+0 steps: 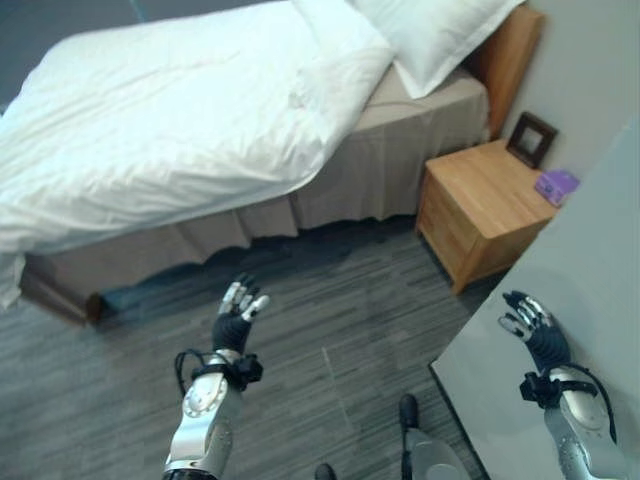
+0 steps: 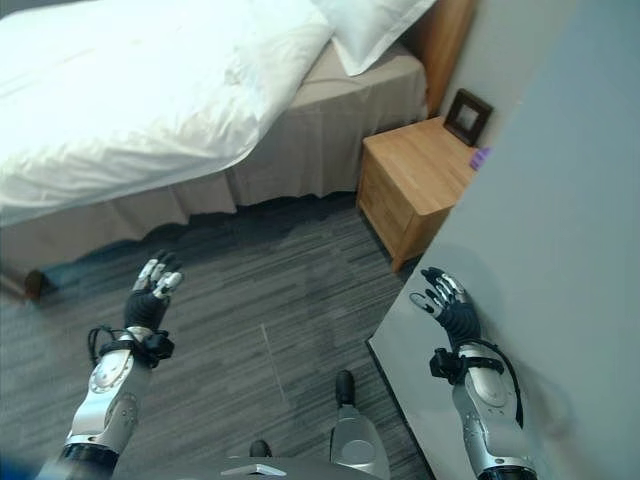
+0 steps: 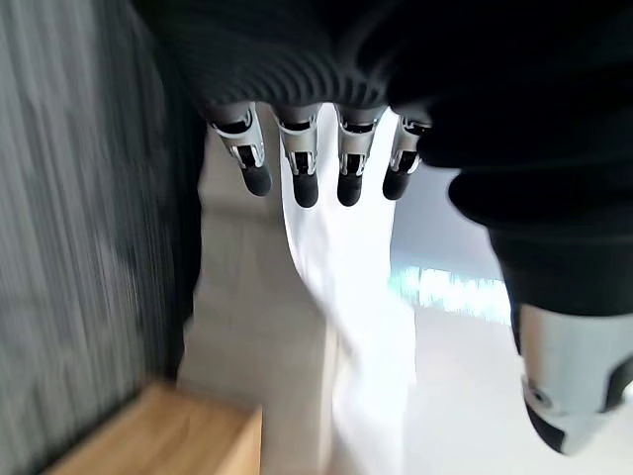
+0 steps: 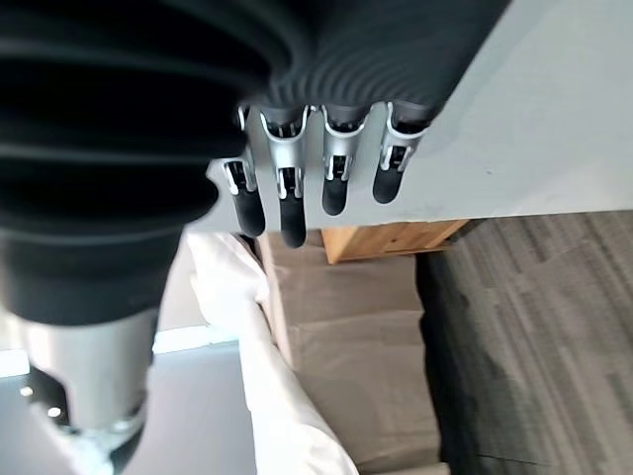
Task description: Making the bed.
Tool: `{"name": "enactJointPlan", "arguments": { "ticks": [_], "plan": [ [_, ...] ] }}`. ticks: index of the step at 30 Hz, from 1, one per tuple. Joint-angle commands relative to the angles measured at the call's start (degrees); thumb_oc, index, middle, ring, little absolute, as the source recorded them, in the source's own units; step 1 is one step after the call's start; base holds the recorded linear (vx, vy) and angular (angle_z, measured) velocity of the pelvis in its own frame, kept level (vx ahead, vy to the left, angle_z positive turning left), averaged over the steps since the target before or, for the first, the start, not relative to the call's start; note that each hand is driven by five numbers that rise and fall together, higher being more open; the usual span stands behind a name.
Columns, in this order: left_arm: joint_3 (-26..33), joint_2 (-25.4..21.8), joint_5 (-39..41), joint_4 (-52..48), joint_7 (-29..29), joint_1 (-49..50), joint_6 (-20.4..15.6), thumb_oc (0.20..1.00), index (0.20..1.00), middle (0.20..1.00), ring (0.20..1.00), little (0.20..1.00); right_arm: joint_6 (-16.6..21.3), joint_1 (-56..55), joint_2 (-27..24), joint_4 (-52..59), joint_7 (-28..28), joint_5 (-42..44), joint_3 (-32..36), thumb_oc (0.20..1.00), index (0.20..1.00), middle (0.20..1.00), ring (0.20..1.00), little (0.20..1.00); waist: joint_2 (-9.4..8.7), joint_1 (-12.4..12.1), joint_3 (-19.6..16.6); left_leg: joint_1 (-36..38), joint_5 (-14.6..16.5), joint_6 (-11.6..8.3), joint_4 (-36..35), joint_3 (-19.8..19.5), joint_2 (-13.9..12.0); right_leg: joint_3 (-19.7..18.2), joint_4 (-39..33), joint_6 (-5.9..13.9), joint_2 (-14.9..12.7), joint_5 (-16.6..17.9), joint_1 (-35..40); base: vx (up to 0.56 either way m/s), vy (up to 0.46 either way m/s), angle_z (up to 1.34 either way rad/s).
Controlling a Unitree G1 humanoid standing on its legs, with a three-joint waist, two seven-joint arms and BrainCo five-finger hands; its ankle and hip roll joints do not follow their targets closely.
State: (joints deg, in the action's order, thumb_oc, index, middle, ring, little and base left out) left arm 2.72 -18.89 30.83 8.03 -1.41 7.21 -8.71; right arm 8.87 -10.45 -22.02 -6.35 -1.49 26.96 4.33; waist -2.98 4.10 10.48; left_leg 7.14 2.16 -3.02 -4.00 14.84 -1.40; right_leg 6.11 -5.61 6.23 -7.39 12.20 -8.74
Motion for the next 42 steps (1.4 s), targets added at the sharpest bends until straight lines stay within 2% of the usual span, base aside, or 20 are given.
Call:
{"name": "enactJointPlan", "arguments": {
  "ticks": [1,5,6,8,9,16,17,20,25,26,28,29,30,32,33,35,37,40,41,42],
  "plan": [
    [1.7,-3.23,-1.17,-2.08,-0.09,-1.45,-3.3,1.0,1.0,1.0,1.0,1.0,2.8,5.94,-2.29,-0.74,2.32,-2.0,5.68,1.0,1.0,1.0,1.0,1.0,1.01,-1.19,1.09,-6.95,-1.37,1.86,3.64,-3.37,-0.05,3.75,5.28,0.42,0.67,-7.94,5.3,0.0,0.099,0.13],
    [1.94,-3.03,-1.16,-2.4,-0.42,-1.67,-3.4,1.0,1.0,1.0,1.0,1.0,3.08,6.72,-1.61,-0.86,2.72,-2.05,6.14,1.0,1.0,1.0,1.0,1.0,1.19,-0.94,1.13,-6.59,-0.27,2.73,4.29,-2.46,0.43,3.91,7.74,1.14,-0.21,-8.2,4.75,0.01,0.111,0.09],
    [1.69,-3.1,-1.31,-2.54,-0.73,-2.12,-3.59,1.0,1.0,1.0,1.0,1.0,3.37,7.45,-1.14,-0.78,2.74,-2.01,5.48,1.0,1.0,1.0,1.0,1.0,1.93,-1.0,1.86,-5.48,0.59,3.66,4.27,-1.78,0.49,3.85,15.2,1.56,-1.06,-9.56,2.77,0.0,0.146,-0.11],
    [1.59,-3.21,-1.44,-2.36,-0.81,-2.35,-3.75,1.0,1.0,1.0,1.0,1.0,3.62,7.71,-0.8,-0.54,2.51,-1.93,5.08,1.0,1.0,1.0,1.0,1.0,2.31,-0.72,2.42,-4.67,0.92,4.08,4.22,-1.54,0.51,3.41,19.88,1.92,-1.39,-9.41,0.76,0.03,0.145,-0.23],
    [1.37,-3.77,-2.21,-2.09,-1.06,-2.83,-3.95,1.0,1.0,1.0,1.0,1.0,3.68,8.1,-0.44,-0.44,2.18,-2.32,4.18,1.0,1.0,1.0,1.0,1.0,2.55,-0.09,3.12,-3.16,1.1,4.21,3.61,-1.46,0.79,3.04,22.54,2.36,-1.87,-6.97,-2.39,0.09,0.136,-0.32],
    [1.98,-4.83,-1.13,-1.99,-0.91,-3.57,-4.26,1.0,1.0,1.0,1.0,1.0,3.57,7.99,-0.84,-0.57,1.92,-2.28,3.53,1.0,1.0,1.0,1.0,1.0,2.41,1.67,3.36,0.88,2.83,3.19,1.79,-1.62,0.67,1.47,14.29,3.43,-3.54,-1.62,-7.68,0.17,-0.034,-0.2],
    [1.34,-5.12,-1.31,-1.11,-1.16,-4.65,-4.52,1.0,1.0,1.0,1.0,1.0,3.62,8.06,-0.23,-0.9,2.07,-1.53,3.51,1.0,1.0,1.0,1.0,1.0,2.21,2.59,3.05,2.97,3.92,2.4,1.16,-2.49,0.02,-1.9,9.36,4.08,-2.65,-1.77,-7.62,0.31,-0.14,-0.02],
    [0.08,-5.41,-0.79,-0.01,-1.52,-7.35,-5.2,1.0,1.0,1.0,1.0,1.0,4.3,8.06,0.17,-0.93,1.75,-0.84,3.38,1.0,1.0,1.0,1.0,1.0,1.67,3.89,1.65,6.89,6.34,1.03,0.91,-4.11,-1.4,-5.36,4.61,5.24,-2.04,-0.61,-9.29,0.46,-0.225,0.11],
    [-2.1,-5.59,-0.41,0.77,-1.57,-9.54,-5.72,1.0,1.0,1.0,1.0,1.0,4.56,7.39,-0.18,-0.64,1.6,-0.75,3.02,1.0,1.0,1.0,1.0,1.0,1.81,5.81,0.28,10.88,8.85,-0.36,1.35,-5.97,-3.86,-8.26,6.49,5.73,-1.44,-0.73,-10.14,0.38,-0.232,0.52],
    [-2.88,-4.24,0.65,1.35,-1.37,-9.61,-5.55,1.0,1.0,1.0,1.0,1.0,4.43,7.6,-0.21,-1.88,1.22,0.18,1.35,1.0,1.0,1.0,1.0,1.0,2.37,6.71,-2.18,12.35,5.1,-2.33,6.15,-6.61,-8.04,-7.73,11.41,4.3,1.39,-2.37,-9.09,0.5,-0.341,0.32],
    [-2.84,-4.17,0.66,1.36,-1.36,-9.58,-5.57,1.0,1.0,1.0,1.0,1.0,4.5,7.67,-0.32,-1.99,1.22,0.21,1.27,1.0,1.0,1.0,1.0,1.0,2.67,6.9,-2.24,12.18,5.24,-2.54,6.35,-6.73,-8.43,-7.46,11.68,4.13,1.64,-2.59,-9.2,0.48,-0.453,0.17],
    [-3.93,-1.85,4.28,0.92,-1.18,-10.08,-5.27,1.0,1.0,1.0,1.0,1.0,5.13,8.69,-1.42,-0.81,0.18,2.59,-0.93,1.0,1.0,1.0,1.0,1.0,2.46,6.51,-2.6,2.75,-8.68,-2.89,29.13,-3.44,-15.6,-3.88,10.34,-0.81,4.85,-5.37,-2.72,0.44,-0.561,0.06],
    [-3.92,-1.89,4.28,0.91,-1.18,-10.1,-5.25,1.0,1.0,1.0,1.0,1.0,5.14,8.73,-1.39,-0.83,0.16,2.61,-0.93,1.0,1.0,1.0,1.0,1.0,2.38,6.6,-2.71,2.34,-8.74,-2.91,29.37,-3.62,-15.58,-3.81,10.15,-0.89,4.79,-5.13,-2.85,0.53,-0.692,0.03],
    [-4.96,-1.73,3.99,-0.35,-1.13,-9.89,-5.09,1.0,1.0,1.0,1.0,1.0,5.06,8.99,-2.27,-0.74,0.02,3.49,-2.11,1.0,1.0,1.0,1.0,1.0,1.11,4.73,-0.99,-2.6,-7.68,-1.12,39.19,-2.98,-15.5,-2.68,7.84,-3.34,5.71,-7.03,1.53,0.26,-0.346,0.14],
    [-5.28,-1.39,3.85,-1.41,-1.25,-10.28,-5.23,1.0,1.0,1.0,1.0,1.0,4.73,9.37,-2.68,-0.87,0.72,3.3,-2.11,1.0,1.0,1.0,1.0,1.0,0.52,3.65,0.24,-5.87,-5.32,-0.94,41.6,-2.73,-13.92,-3.51,7.14,-3.71,5.94,-7.36,3.36,0.33,-0.324,-0.38],
    [-5.51,-0.21,5.33,-2.63,-1.3,-10.71,-5.36,1.0,1.0,1.0,1.0,1.0,4.66,9.8,-3.85,-0.92,1.37,3.17,-1.72,1.0,1.0,1.0,1.0,1.0,-0.13,2.63,1.46,-9.97,-3.97,-1.35,40.0,0.18,-13.02,-3.71,5.94,-3.96,5.73,-7.93,6.45,0.3,-0.184,-0.63],
    [-6.01,-0.09,5.82,-2.72,-1.07,-10.76,-5.6,1.0,1.0,1.0,1.0,1.0,5.1,8.97,-3.96,-0.34,0.92,4.3,-0.36,1.0,1.0,1.0,1.0,1.0,-0.01,1.99,1.46,-13.66,-2.82,-1.14,33.45,1.01,-10.24,-3.77,5.09,-3.69,5.12,-8.61,8.19,0.31,-0.081,-0.28],
    [-6.43,-0.47,4.73,-1.6,-0.87,-11.25,-5.62,1.0,1.0,1.0,1.0,1.0,5.19,7.17,-3.8,-1.1,0.96,3.82,0.85,1.0,1.0,1.0,1.0,1.0,0.56,2.42,1.19,-15.7,-4.22,-1.37,21.77,2.2,-7.03,-3.38,5.0,-3.48,5.23,-10.33,10.41,0.28,-0.014,-0.09],
    [-6.45,-0.46,4.72,-1.58,-0.88,-11.25,-5.63,1.0,1.0,1.0,1.0,1.0,5.19,7.14,-3.8,-1.1,0.96,3.82,0.85,1.0,1.0,1.0,1.0,1.0,0.45,2.45,1.21,-15.45,-4.4,-1.32,21.38,2.24,-6.81,-3.35,4.99,-3.43,5.07,-10.38,10.52,0.34,0.043,0.07],
    [-6.13,-0.71,3.71,-1.32,-0.86,-10.8,-5.58,1.0,1.0,1.0,1.0,1.0,5.11,6.58,-3.63,-1.41,0.98,3.2,0.84,1.0,1.0,1.0,1.0,1.0,1.25,1.84,0.84,-16.25,-7.28,-1.21,13.82,0.1,-4.19,-4.27,4.63,-3.72,5.94,-11.26,12.09,0.38,0.068,0.2]
  ]
}}
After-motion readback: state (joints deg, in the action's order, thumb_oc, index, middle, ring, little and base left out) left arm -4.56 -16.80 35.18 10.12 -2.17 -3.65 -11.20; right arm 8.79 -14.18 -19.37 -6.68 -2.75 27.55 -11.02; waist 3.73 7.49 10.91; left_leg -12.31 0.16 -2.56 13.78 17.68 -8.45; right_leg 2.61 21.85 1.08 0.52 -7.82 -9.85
